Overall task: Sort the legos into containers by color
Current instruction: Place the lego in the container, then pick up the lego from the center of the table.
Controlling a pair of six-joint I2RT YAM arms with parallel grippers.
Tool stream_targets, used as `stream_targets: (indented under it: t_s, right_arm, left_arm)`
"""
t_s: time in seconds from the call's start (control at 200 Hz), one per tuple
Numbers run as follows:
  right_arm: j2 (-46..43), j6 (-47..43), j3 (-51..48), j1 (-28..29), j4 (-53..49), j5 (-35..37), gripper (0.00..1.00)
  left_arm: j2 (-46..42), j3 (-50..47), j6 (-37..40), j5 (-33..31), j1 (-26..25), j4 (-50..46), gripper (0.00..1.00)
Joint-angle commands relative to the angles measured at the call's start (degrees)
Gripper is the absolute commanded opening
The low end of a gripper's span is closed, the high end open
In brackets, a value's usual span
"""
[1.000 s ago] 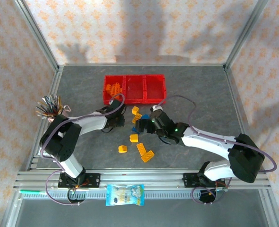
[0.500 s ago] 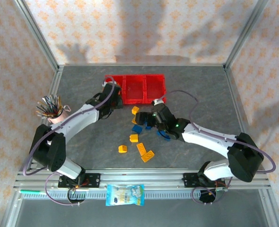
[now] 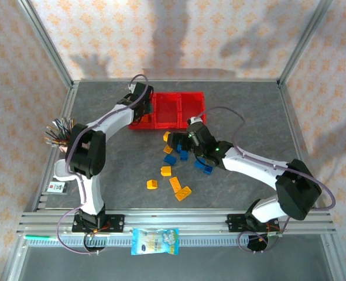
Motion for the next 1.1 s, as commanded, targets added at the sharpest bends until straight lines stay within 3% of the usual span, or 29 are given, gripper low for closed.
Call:
stream_targets:
  t_s: [0.0,0.115,0.235,0.551,0.861,1.096]
  right_arm:
    - [0.94,-1.64,2.71,-0.24,-1.62,1.80,1.00]
    - [2.65,-3.16,4.78,-0.23,-4.20,3.11,1.00]
    - [5.80,-5.98,8.73,-0.18,-7.44,3.60,0.99]
    - [19.57,-14.51,22.40,-0.22,-16.93,4.95,0.95]
    - [31.41,-19.25,32.25,-0.24,-23.00,6.39,0.84]
    - [36.82,-22.05,36.89,-0.23,-23.99,5.97,0.75]
  left_arm:
    - [1.48,4.80,1.53,-1.39,0.84,-4.02,0.52]
    - [-0.64,4.12,1.69,0.68,0.80,-2.84,0.61]
    - [-5.18,1.01,1.23,2.87,0.80,-3.34,0.63]
    - [-24.85,-22.47,-2.59,11.33,0.56,3.39,0.76]
    - [-40.24,-39.15,-6.76,16.61,0.62,6.30,0.99]
    - [-46.34,-46.32,-11.77,16.78,0.64,8.43,0.99]
